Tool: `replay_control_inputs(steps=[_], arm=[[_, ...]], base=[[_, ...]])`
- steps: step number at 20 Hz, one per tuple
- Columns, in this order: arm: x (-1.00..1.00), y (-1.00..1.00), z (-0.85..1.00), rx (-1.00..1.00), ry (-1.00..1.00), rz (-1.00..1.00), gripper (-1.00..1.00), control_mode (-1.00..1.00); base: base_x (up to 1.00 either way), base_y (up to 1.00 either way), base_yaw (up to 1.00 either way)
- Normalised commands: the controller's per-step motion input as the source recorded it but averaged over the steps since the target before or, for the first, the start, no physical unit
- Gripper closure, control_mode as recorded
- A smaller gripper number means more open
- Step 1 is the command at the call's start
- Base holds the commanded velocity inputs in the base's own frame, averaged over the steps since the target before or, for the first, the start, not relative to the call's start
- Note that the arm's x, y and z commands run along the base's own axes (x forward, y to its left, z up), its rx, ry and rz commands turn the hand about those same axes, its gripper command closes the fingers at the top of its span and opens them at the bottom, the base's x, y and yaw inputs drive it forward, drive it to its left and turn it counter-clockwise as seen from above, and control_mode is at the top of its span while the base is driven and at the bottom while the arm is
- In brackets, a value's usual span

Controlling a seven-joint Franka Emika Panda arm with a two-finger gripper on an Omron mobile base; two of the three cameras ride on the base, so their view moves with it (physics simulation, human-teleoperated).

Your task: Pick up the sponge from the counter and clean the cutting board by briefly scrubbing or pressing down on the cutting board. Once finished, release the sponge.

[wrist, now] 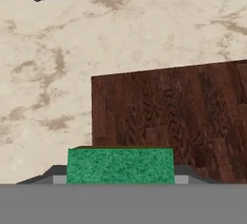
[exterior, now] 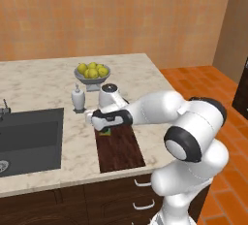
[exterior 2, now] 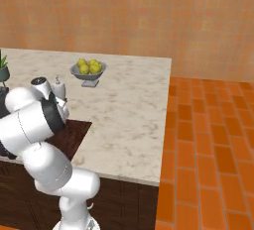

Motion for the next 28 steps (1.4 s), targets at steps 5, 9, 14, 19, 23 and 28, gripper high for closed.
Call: replay_control_inputs(steps=[5, 9, 14, 19, 23, 28], arm=[[0.42, -0.13, -0.16, 0.0, 0.11, -0.06, 1.0, -1.0], [0.05, 0.09, -0.46, -0.06, 0.06, 0.0, 1.0, -1.0], [0.05, 0.09, -0.23, -0.05, 0.01, 0.0, 1.0, -1.0], [0.08, 0.0, -0.15, 0.0, 0.01, 0.0, 1.0, -1.0], [0.0, 0.0, -0.23, 0.0, 0.0, 0.0, 1.0, -1.0], [0.06, -0.03, -0.19, -0.09, 0.0, 0.0, 1.0, -1.0]], base=[[0.0, 0.0, 0.0], [0.0, 0.0, 0.0], [0.0, 0.0, 0.0], [0.0, 0.0, 0.0], [0.0, 0.0, 0.0], [0.0, 0.0, 0.0]])
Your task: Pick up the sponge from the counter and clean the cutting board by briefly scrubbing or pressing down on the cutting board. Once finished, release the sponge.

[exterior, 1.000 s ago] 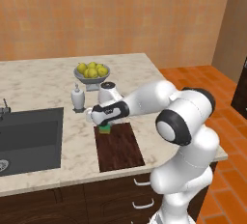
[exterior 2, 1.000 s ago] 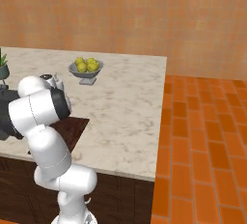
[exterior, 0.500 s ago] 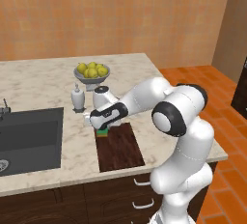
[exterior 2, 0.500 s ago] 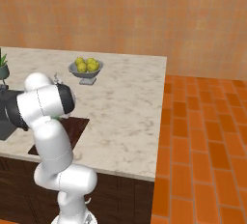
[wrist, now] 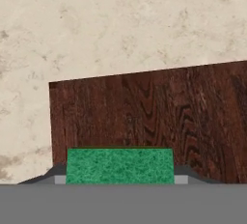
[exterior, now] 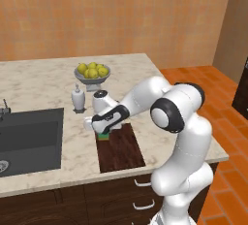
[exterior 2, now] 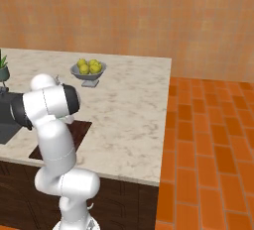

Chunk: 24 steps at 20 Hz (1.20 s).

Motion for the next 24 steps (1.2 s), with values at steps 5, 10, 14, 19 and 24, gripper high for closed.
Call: replay_control_inputs(steps=[5, 10, 14, 19, 24], arm=[[0.05, -0.08, -0.17, -0.08, 0.0, 0.0, 1.0, -1.0], [0.03, -0.12, -0.14, -0.03, 0.0, 0.0, 1.0, -1.0], [0.0, -0.22, -0.18, 0.02, -0.01, 0.0, 1.0, -1.0], [-0.03, -0.77, -0.11, 0.0, -0.02, 0.0, 1.0, -1.0], [-0.08, -1.0, -0.19, 0.0, 0.0, 0.03, 1.0, -1.0]], base=[[0.0, 0.0, 0.0], [0.0, 0.0, 0.0], [0.0, 0.0, 0.0], [0.0, 0.0, 0.0], [0.0, 0.0, 0.0]])
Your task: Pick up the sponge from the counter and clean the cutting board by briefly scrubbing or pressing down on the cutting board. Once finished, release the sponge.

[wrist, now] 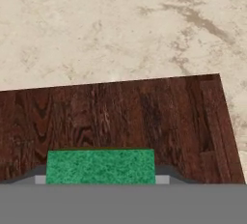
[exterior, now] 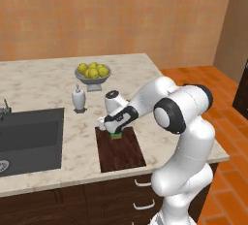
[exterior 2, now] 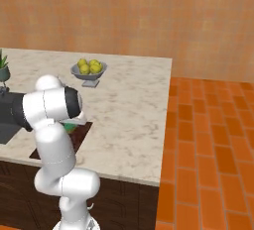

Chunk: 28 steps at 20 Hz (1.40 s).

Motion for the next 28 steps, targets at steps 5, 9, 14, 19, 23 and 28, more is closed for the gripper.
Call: replay_control_inputs(steps=[5, 9, 14, 19, 23, 28], arm=[[-0.02, -0.97, -0.39, 0.0, 0.0, 0.05, 1.0, -1.0], [-0.03, -0.93, -0.37, 0.01, 0.0, 0.04, 1.0, -1.0], [-0.27, -0.53, -0.38, 0.04, 0.0, 0.03, 1.0, -1.0], [-0.97, 0.0, -0.33, 0.12, 0.0, 0.0, 1.0, -1.0], [-0.91, 0.0, -0.4, 0.07, 0.0, 0.0, 1.0, -1.0], [-0.36, 0.0, -0.41, 0.05, 0.0, 0.0, 1.0, -1.0]], base=[[0.0, 0.0, 0.0], [0.0, 0.0, 0.0], [0.0, 0.0, 0.0], [0.0, 0.0, 0.0], [0.0, 0.0, 0.0], [0.0, 0.0, 0.0]])
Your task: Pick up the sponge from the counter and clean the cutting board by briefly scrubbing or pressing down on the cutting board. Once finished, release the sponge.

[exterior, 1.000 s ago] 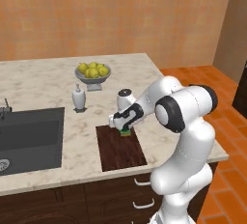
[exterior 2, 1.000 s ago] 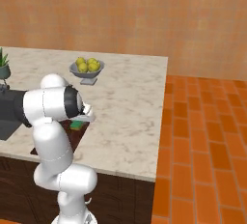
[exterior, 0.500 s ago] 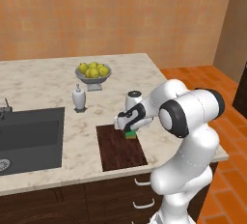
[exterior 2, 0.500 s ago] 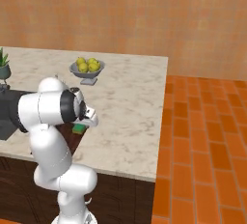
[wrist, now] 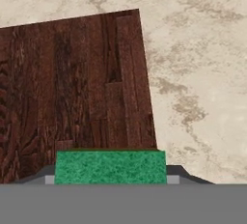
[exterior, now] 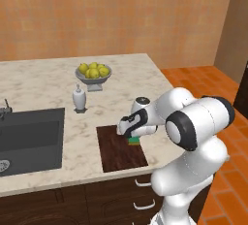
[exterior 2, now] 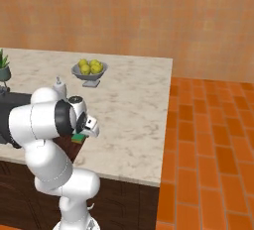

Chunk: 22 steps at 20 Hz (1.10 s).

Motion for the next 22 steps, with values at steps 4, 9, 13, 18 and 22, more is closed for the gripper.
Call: replay_control_inputs(steps=[4, 9, 13, 18, 22], arm=[[-0.29, 0.23, -0.31, 0.01, 0.0, 0.0, 1.0, -1.0], [-0.57, 0.49, -0.26, 0.0, 0.0, 0.0, 1.0, -1.0], [-0.79, 0.36, -0.08, 0.0, -0.01, 0.0, 1.0, -1.0], [-0.65, 0.31, -0.04, 0.0, -0.02, -0.01, 1.0, -1.0], [-0.11, 0.48, -0.17, 0.0, -0.04, -0.01, 1.0, -1.0]], base=[[0.0, 0.0, 0.0], [0.0, 0.0, 0.0], [0.0, 0.0, 0.0], [0.0, 0.0, 0.0], [0.0, 0.0, 0.0]])
